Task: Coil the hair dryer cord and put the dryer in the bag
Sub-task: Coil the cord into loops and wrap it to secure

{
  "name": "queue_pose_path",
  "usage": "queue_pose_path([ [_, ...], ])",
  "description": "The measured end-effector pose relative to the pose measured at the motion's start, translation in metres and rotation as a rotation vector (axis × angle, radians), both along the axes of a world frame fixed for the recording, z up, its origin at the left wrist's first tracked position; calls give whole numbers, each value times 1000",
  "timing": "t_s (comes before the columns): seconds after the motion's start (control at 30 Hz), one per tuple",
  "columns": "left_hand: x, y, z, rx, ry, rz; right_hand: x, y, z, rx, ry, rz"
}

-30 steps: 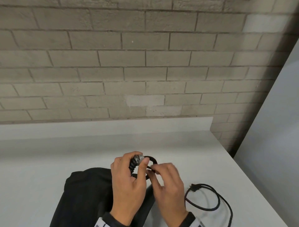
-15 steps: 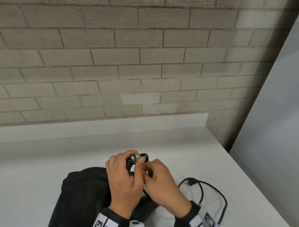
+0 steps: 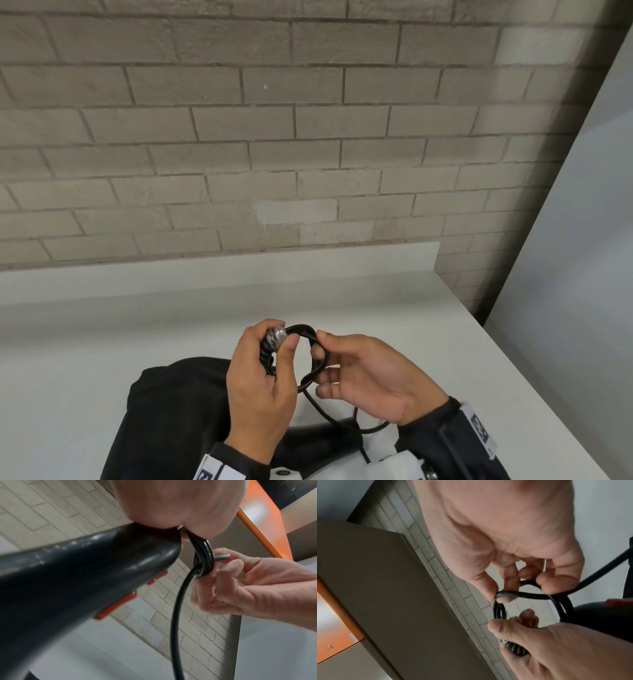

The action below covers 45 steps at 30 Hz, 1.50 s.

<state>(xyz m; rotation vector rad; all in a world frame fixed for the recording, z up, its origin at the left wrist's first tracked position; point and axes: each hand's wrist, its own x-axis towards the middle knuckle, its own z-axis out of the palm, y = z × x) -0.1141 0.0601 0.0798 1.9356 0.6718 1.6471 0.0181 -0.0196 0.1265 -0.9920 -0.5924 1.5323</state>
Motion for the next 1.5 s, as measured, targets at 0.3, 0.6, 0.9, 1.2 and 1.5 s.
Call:
queue_pose_path([
  [0.3,2,4,-2,24,42,-6,-4,-19,-11,168,-596,-105],
  [0.6,4,5,-2,75,71,-7,4,-27,-11,104,-437,-165],
  [0.9,8,4,-2,25,52,-17,-4,-33,-34,248,-181,-239],
  [1.2,9,8,-4,-4,50,-7,-43,-32,-75,404,-816,-524],
  [1.5,1,17,-3,-18,25,35,-13,-60,-76,366,30,-559],
])
